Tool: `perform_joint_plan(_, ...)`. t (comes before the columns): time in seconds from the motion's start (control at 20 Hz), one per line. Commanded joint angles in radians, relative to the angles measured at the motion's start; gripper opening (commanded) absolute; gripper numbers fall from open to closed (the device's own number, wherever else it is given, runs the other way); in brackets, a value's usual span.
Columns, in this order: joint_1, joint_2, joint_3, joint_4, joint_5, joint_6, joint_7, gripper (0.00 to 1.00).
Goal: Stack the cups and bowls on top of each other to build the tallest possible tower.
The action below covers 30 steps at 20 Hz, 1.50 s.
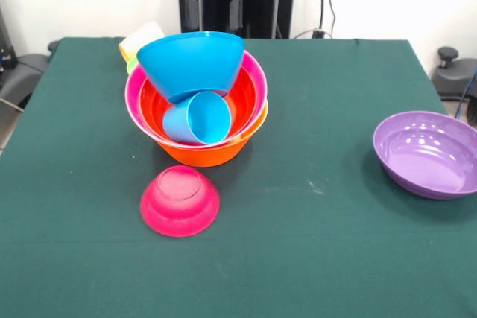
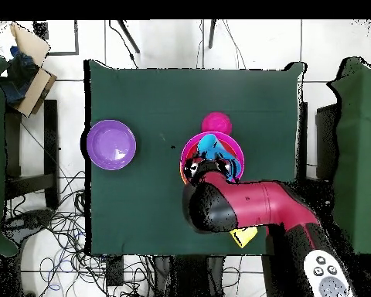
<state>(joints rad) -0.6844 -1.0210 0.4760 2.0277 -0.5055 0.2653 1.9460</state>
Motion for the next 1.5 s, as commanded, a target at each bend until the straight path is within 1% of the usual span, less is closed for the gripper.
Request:
perform_joint_plan(0.05, 0.048, 0.017, -0.009, 0.008, -0.032, 0.04, 0.023, 1.0)
perform_joint_plan(0.65, 0.089, 0.004, -0.026, -0.011, -0.016, 0.068, 0.032, 1.0)
perform_joint_plan(1.05, 0.121, 0.006, -0.051, -0.019, -0.014, 0.068, 0.048, 1.0)
perform_joint_plan(1.15, 0.138, 0.005, -0.062, -0.022, -0.011, 0.072, 0.057, 1.0)
perform_joint_plan(1.25, 0.185, -0.002, -0.091, -0.027, -0.006, 0.083, 0.091, 1.0)
perform_joint_plan(1.3, 0.227, -0.001, -0.117, -0.037, -0.005, 0.092, 0.122, 1.0)
perform_joint_plan(1.5, 0.333, 0.01, -0.171, -0.073, 0.017, 0.122, 0.172, 1.0)
